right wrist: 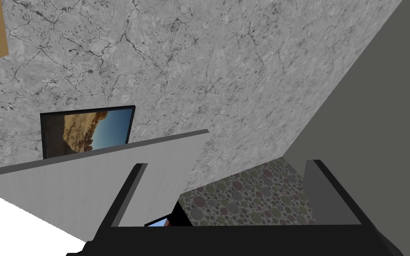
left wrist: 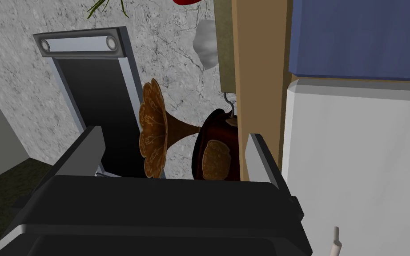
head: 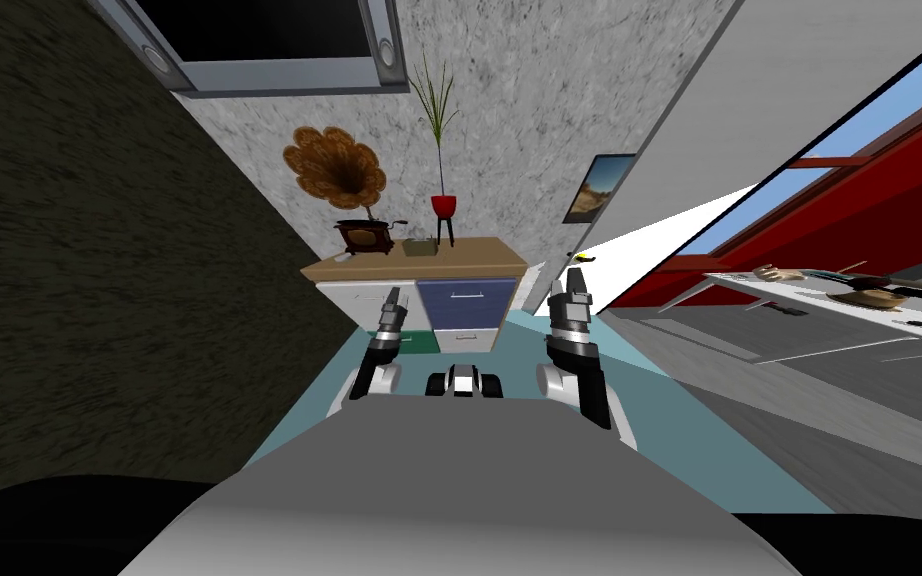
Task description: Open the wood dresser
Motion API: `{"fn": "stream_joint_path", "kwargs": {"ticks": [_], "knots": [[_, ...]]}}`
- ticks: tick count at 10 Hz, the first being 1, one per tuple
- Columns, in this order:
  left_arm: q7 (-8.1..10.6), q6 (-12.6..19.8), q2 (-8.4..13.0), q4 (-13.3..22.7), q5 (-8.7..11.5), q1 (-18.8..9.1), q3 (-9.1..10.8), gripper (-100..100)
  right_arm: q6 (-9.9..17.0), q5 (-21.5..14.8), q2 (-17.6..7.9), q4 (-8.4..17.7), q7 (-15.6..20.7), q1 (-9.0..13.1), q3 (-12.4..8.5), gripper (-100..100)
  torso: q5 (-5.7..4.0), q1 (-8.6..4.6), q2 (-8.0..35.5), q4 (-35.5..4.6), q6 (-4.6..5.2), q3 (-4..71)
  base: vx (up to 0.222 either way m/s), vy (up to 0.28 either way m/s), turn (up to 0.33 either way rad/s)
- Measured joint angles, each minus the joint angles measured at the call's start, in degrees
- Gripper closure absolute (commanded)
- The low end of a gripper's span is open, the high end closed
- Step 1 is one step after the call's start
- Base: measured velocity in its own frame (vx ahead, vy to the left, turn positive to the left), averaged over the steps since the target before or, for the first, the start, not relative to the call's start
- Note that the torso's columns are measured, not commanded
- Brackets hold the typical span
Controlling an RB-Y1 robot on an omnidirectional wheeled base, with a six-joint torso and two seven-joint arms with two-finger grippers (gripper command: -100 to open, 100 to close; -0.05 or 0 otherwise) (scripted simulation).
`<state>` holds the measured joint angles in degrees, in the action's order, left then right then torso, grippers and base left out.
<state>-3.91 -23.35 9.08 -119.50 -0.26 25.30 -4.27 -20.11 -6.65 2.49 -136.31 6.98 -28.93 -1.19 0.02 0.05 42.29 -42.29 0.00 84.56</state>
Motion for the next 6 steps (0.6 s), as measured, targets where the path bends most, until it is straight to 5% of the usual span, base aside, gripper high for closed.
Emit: {"fn": "stream_joint_path", "kwargs": {"ticks": [6], "knots": [[-0.63,1.5,-0.4,6.9,-0.8,-1.8,-0.38,-100,0.0,0.0,0.0,0.0,0.0,0.0,0.0,0,0.00,0.00,0.0,0.0,0.00,0.0,0.025,-0.087,-0.013]]}}
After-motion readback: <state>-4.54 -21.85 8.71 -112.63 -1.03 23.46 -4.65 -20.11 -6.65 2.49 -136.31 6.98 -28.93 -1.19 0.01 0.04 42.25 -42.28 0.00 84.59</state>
